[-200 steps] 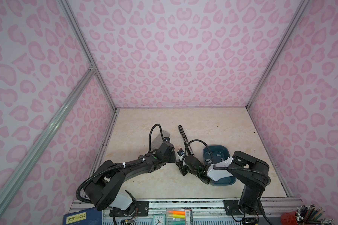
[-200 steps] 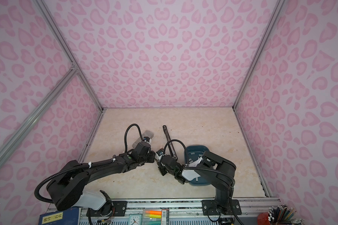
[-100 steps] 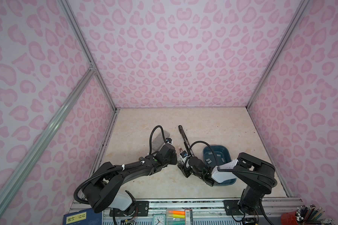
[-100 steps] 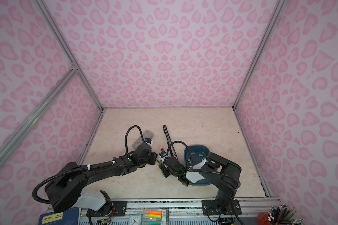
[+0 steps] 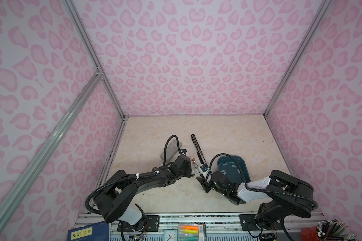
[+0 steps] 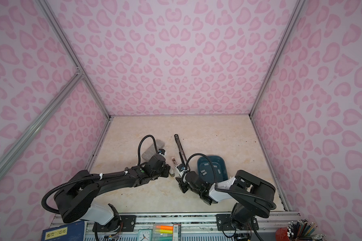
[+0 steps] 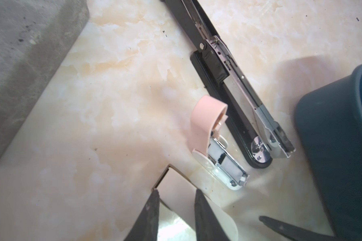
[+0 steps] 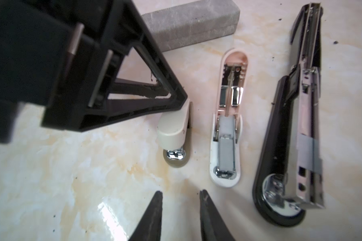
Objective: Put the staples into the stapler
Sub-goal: 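Press the white stapler lid down with the left gripper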
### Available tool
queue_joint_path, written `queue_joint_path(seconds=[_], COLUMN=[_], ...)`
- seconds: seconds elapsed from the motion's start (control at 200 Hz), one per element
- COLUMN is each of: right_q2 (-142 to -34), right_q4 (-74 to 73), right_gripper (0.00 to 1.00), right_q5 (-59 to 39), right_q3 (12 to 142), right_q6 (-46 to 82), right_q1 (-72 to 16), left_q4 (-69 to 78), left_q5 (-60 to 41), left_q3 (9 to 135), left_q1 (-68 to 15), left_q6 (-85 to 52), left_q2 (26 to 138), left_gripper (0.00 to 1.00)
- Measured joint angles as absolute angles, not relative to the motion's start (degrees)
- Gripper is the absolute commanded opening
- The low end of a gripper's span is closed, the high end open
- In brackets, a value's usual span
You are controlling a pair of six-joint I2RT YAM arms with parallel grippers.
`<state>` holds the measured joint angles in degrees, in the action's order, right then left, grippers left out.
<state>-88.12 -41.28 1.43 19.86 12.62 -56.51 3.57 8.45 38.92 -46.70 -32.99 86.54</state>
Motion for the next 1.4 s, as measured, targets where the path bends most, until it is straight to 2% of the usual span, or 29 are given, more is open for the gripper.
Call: queue_joint_path(seconds=[0.17,0.38,1.15,1.4], right_q2=[-87.70,-90.43,-90.35,-89.52], right_q4=[-42.63,-42.98,-45.76,-46.65], right_gripper=[0.27,0.31,0.32,0.35], right_q5=[1.34,1.50,1.30,-0.03], right_q3=[19.42,21.76,21.21,20.95], right_q6=[12.45,12.45,13.37,13.28], right_q1=[-56.51,-56.51,-53.89,-55.09], left_q4=[4.03,5.28,5.98,4.40], left_q5=[9.04,9.69,9.34,11.70], left_q3=[39.51,39.48,39.55,38.28], left_q1=[-47.31,-48.51,-49.58,-50.89], left_q6=[-32.97,-32.88,-32.36,-32.69], left_q2=[87.39,88.33,90.17,85.56], left_gripper=[0.29,0.27,0.23,0.40])
